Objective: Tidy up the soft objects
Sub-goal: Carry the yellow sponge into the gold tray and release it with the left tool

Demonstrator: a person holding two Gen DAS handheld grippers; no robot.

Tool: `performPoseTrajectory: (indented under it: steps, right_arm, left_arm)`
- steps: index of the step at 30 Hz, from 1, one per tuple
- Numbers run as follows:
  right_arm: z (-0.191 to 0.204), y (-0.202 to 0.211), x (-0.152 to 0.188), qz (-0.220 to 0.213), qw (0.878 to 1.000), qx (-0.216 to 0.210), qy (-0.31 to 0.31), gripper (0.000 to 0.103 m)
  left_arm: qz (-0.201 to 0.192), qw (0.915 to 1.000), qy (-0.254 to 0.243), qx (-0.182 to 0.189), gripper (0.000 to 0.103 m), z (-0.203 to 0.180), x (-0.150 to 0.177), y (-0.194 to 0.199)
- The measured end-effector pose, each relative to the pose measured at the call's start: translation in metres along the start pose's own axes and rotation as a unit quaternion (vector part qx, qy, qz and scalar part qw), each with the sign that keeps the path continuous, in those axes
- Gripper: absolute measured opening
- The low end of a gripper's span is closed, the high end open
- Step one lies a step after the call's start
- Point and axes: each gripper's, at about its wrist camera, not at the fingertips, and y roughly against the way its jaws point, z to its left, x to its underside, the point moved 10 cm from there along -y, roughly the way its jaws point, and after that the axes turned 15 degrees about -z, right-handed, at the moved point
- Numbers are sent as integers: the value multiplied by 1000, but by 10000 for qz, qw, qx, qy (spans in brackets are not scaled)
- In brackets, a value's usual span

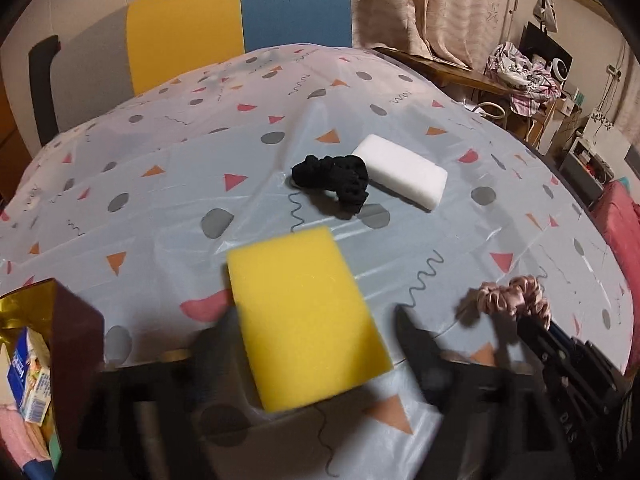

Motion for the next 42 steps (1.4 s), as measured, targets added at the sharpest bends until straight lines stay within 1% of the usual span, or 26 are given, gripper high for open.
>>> performPoseTrajectory:
  steps: [1,3,5,6,7,8,10,12,13,15,18,20,22,24,26,28,30,33,38,42]
  right_arm:
    - [0,0,0,7,10000,3,4,17]
    - [0,-1,1,42,10000,8,8,17]
    - [-1,-2,2,61,10000,16,-1,17]
    - [-2,-2,2,56,10000,14,-12,17]
    - [-2,-2,2,44,10000,10,-28,17]
    - [-2,-1,1,40,10000,8,-41,17]
    - [-4,-2,2,59,10000,13,-79,17]
    - [-4,-3,3,76,9999,18,-110,17]
    - [-5,-4,3,88,9999,17,-117,17]
    - [-5,-4,4,99,9999,32,-109,17]
    - [-5,-3,4,83,9999,45,-89,17]
    - [-5,-3,4,86,9999,48,-91,17]
    - [-5,-3,3,85,9999,59,-91,17]
    - [-5,-3,3,79,9999,75,-82,17]
    - [-6,-3,3,76,9999,87,-71,17]
    - [-5,-3,4,88,9999,103,-50,17]
    - [-5,-4,4,100,9999,110,-34,17]
    - [-5,-4,4,106,9998,142,0,17]
    - [-5,-3,4,85,9997,204,61,17]
    - [-3,-2,3,65,9996,233,111,17]
  left_arm:
    - [63,10000,33,68,93,-2,-1,-3]
    - [103,9999,-7,77,93,-4,-3,-7]
    - [220,9995,-171,-165,93,-1,-1,-15]
    - [379,9986,-205,-320,92,3,4,-21]
    - [611,9974,-125,-364,84,8,14,-28]
    - [830,9962,94,-238,79,9,24,-33]
    - [538,9981,285,-130,75,12,19,-25]
    - [497,9971,576,70,75,13,19,-17]
    - [409,9962,768,70,75,17,19,-8]
    - [207,9952,953,83,74,21,16,9]
    - [-27,9941,1067,193,75,20,14,34]
    - [-159,9929,1127,338,75,18,14,53]
    - [-260,9922,1128,458,75,18,13,68]
    - [-370,9919,1106,500,75,19,13,84]
    - [-519,9901,1148,617,75,20,13,104]
    - [-655,9889,1162,654,75,26,12,121]
    - [-780,9883,1153,620,75,36,12,139]
    - [-878,9878,1169,536,75,55,15,155]
    - [-867,9831,1580,322,75,107,20,166]
    - [-851,9813,1726,-36,75,156,21,170]
